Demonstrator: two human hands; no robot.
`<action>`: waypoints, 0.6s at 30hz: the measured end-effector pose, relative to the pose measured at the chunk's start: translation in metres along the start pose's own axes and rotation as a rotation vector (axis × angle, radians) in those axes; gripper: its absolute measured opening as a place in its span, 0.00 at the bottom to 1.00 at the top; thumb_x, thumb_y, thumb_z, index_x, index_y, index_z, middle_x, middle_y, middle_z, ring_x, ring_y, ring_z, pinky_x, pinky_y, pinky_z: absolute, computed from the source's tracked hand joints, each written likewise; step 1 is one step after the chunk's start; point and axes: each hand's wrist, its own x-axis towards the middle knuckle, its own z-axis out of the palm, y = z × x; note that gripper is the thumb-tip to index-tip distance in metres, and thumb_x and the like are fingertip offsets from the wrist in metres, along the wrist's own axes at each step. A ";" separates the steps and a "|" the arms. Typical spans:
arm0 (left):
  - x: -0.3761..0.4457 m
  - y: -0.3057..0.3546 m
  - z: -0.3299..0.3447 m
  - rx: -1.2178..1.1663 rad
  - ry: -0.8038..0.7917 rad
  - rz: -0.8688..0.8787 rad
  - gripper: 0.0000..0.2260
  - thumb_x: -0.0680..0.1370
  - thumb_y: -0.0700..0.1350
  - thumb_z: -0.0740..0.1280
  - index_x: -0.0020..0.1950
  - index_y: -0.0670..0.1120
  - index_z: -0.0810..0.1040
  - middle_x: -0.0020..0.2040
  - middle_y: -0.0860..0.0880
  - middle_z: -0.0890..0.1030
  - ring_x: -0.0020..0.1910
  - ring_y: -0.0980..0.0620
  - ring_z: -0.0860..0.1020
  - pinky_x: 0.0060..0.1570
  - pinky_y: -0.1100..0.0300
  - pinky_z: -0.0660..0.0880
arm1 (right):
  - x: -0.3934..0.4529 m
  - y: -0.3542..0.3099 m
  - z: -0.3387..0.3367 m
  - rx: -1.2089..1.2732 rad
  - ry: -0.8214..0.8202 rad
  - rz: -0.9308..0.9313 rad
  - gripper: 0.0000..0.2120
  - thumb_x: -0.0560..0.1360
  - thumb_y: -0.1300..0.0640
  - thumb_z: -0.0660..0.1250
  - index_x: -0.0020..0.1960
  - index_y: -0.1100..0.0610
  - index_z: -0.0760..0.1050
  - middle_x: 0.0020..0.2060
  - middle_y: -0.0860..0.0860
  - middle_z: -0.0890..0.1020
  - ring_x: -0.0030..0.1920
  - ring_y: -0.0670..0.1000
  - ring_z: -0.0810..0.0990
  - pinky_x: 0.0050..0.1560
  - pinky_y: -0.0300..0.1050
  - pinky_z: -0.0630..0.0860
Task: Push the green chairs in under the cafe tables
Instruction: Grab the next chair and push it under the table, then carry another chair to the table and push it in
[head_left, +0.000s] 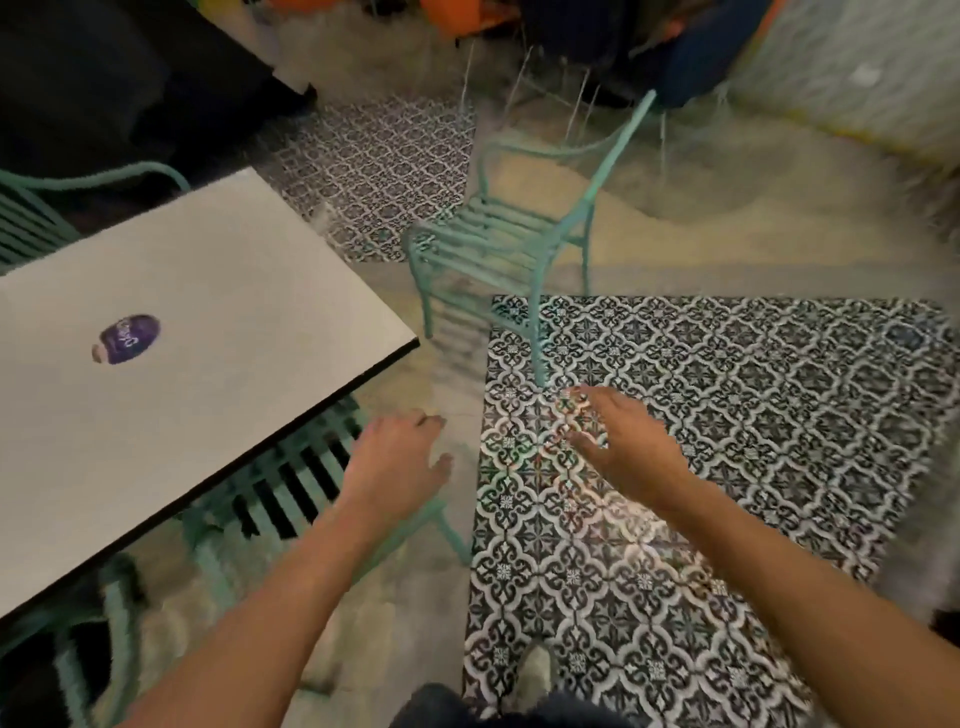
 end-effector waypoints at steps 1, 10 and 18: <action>0.022 0.020 -0.009 0.018 0.013 0.045 0.23 0.77 0.56 0.59 0.71 0.50 0.69 0.64 0.50 0.75 0.62 0.47 0.73 0.63 0.51 0.69 | 0.003 0.018 -0.012 -0.015 0.019 0.011 0.33 0.77 0.42 0.62 0.77 0.50 0.55 0.72 0.51 0.66 0.69 0.51 0.67 0.68 0.47 0.62; 0.185 0.139 -0.050 0.095 0.066 0.189 0.22 0.79 0.57 0.58 0.71 0.50 0.67 0.67 0.50 0.73 0.67 0.49 0.71 0.70 0.50 0.64 | 0.059 0.131 -0.082 -0.003 0.101 0.191 0.37 0.76 0.39 0.61 0.78 0.45 0.45 0.77 0.50 0.56 0.74 0.53 0.59 0.71 0.53 0.60; 0.368 0.203 -0.061 0.012 0.100 0.203 0.22 0.79 0.57 0.59 0.69 0.48 0.70 0.64 0.49 0.76 0.64 0.49 0.73 0.66 0.49 0.66 | 0.188 0.218 -0.159 -0.068 0.106 0.201 0.36 0.77 0.35 0.55 0.78 0.45 0.44 0.77 0.47 0.55 0.75 0.52 0.57 0.73 0.51 0.56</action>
